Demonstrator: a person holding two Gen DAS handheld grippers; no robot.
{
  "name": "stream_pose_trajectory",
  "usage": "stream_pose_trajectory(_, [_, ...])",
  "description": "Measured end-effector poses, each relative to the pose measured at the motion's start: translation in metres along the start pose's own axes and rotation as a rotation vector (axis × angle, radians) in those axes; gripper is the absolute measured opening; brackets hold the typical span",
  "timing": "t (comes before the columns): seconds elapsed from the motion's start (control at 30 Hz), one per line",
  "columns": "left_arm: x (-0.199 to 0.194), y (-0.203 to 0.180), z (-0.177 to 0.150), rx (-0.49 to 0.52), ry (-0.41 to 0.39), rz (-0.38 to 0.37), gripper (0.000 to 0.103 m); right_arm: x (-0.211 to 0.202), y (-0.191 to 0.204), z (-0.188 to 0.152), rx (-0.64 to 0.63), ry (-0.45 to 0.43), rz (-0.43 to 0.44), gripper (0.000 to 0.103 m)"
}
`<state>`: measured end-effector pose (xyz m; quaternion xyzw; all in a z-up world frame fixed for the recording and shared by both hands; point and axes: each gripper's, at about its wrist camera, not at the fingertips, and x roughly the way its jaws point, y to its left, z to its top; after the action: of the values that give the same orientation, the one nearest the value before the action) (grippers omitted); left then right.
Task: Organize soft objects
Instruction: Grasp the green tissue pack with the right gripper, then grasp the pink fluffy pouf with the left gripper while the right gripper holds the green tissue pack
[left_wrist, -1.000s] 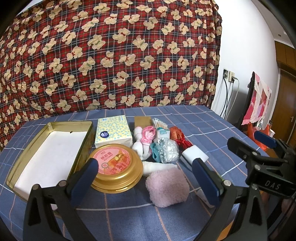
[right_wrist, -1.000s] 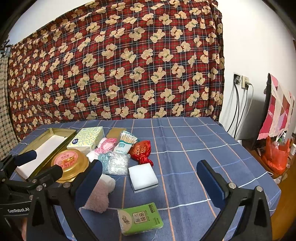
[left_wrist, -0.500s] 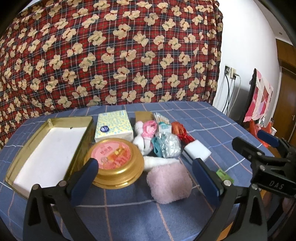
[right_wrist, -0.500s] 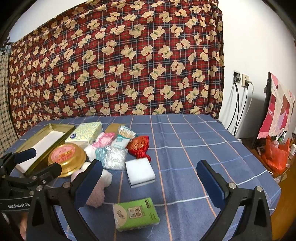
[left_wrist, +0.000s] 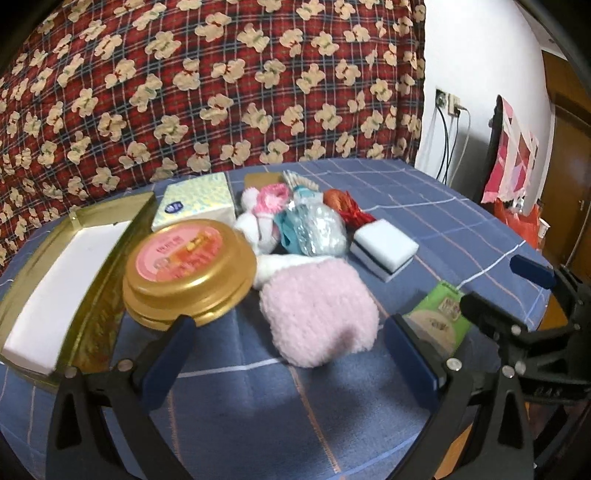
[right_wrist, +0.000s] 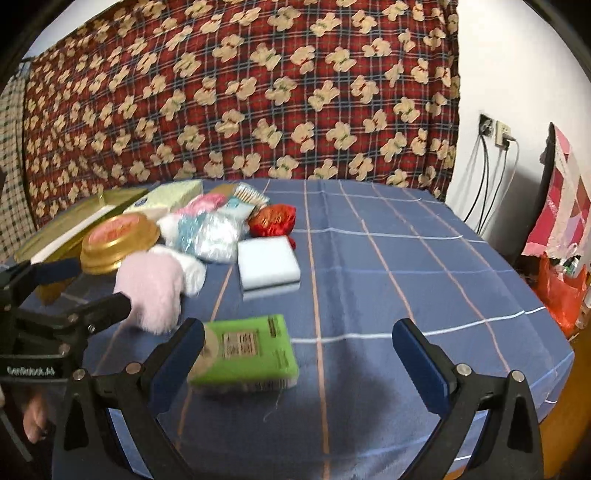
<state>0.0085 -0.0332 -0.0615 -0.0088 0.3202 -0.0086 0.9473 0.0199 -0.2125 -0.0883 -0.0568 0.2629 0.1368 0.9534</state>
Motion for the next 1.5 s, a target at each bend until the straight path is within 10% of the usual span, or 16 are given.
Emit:
stream_pose_trajectory(0.53, [0.017,0.001,-0.007,0.010,0.044,0.009,0.102,0.024,0.007,-0.013,-0.005,0.051,0.146,0.101])
stream_pose_trajectory(0.67, [0.021,0.000,-0.007,0.013,0.054,0.013,0.102,0.033,0.005,-0.019,-0.001,0.090,0.185,0.071])
stream_pose_trajectory(1.1, [0.033,-0.017,0.007,0.034,0.076,0.000,0.101,0.026,-0.018,-0.019,0.067,0.009,0.137,0.071])
stream_pose_trajectory(1.5, [0.048,-0.019,0.006,0.044,0.134,-0.056,0.045,0.025,-0.023,0.001,0.084,-0.084,0.110,0.071])
